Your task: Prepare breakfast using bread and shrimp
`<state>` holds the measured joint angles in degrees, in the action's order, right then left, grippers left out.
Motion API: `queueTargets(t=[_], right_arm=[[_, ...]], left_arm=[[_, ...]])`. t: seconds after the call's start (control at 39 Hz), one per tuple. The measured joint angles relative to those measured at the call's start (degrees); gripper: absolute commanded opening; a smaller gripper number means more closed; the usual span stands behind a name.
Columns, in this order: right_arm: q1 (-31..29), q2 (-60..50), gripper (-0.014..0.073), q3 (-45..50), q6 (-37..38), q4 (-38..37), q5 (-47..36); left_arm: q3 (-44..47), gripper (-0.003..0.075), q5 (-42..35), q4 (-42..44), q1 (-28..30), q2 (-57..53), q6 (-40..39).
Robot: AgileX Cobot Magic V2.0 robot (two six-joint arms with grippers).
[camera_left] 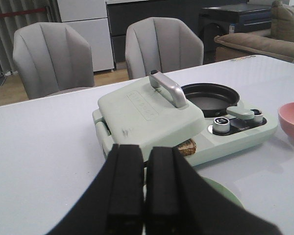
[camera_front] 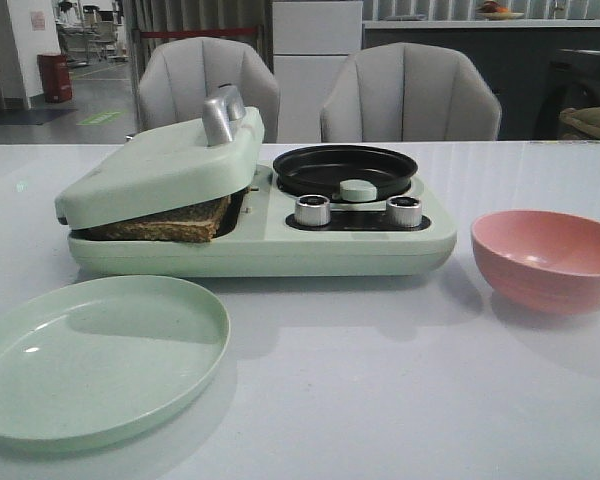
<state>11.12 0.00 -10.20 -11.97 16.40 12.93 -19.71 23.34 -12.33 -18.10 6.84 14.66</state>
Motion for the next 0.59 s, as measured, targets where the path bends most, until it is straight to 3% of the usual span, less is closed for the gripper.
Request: queueTargets(t=[0.59], right_arm=[[0.0, 0.0, 0.0605, 0.0, 0.0, 0.2, -5.8]], left_arm=[[0.0, 0.0113, 0.0, 0.0, -0.9, 0.0, 0.0]])
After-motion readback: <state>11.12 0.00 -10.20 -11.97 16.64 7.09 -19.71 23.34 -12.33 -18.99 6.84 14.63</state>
